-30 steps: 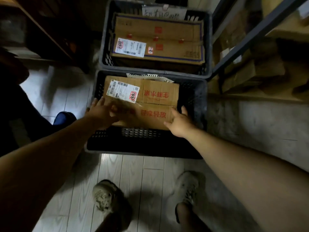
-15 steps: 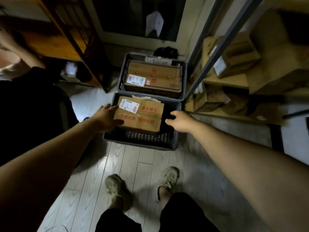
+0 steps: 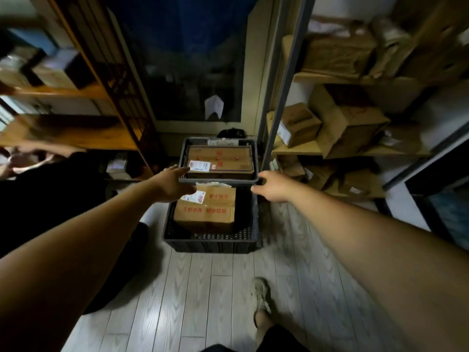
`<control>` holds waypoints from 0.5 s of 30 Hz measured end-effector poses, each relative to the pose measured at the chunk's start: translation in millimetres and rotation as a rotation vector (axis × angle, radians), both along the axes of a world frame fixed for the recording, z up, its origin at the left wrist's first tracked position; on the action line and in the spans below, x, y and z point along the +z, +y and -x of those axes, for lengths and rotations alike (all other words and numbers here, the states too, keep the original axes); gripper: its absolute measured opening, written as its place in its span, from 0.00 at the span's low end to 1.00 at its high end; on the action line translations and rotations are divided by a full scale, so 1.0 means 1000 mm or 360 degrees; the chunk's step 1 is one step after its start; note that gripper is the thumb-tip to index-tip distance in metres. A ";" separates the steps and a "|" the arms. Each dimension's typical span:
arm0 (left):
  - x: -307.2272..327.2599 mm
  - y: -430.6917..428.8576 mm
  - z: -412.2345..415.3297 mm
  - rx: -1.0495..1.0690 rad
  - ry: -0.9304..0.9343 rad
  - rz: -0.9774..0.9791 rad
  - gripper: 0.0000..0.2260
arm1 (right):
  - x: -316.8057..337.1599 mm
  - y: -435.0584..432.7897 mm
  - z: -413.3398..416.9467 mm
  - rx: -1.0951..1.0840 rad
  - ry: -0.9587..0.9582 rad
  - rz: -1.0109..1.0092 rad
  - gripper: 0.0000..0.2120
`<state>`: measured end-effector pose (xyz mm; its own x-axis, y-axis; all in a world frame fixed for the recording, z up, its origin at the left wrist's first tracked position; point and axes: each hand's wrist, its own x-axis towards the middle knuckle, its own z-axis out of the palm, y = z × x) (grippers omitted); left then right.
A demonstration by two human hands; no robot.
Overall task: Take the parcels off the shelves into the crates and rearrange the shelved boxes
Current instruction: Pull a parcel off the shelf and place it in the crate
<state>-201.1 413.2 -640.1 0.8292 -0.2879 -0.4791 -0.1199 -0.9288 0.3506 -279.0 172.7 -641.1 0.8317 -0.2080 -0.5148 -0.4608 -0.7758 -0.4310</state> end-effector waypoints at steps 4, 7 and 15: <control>0.051 -0.009 0.034 -0.0136 -0.0050 0.0062 0.31 | 0.050 0.000 0.036 0.0011 -0.0132 0.0061 0.32; 0.093 -0.023 0.053 -0.0180 -0.0194 0.0093 0.29 | 0.083 -0.011 0.055 -0.0009 -0.0202 0.0040 0.31; 0.195 -0.090 0.097 -0.0326 -0.0459 0.0166 0.26 | 0.184 -0.076 0.102 -0.0091 -0.0476 0.0171 0.30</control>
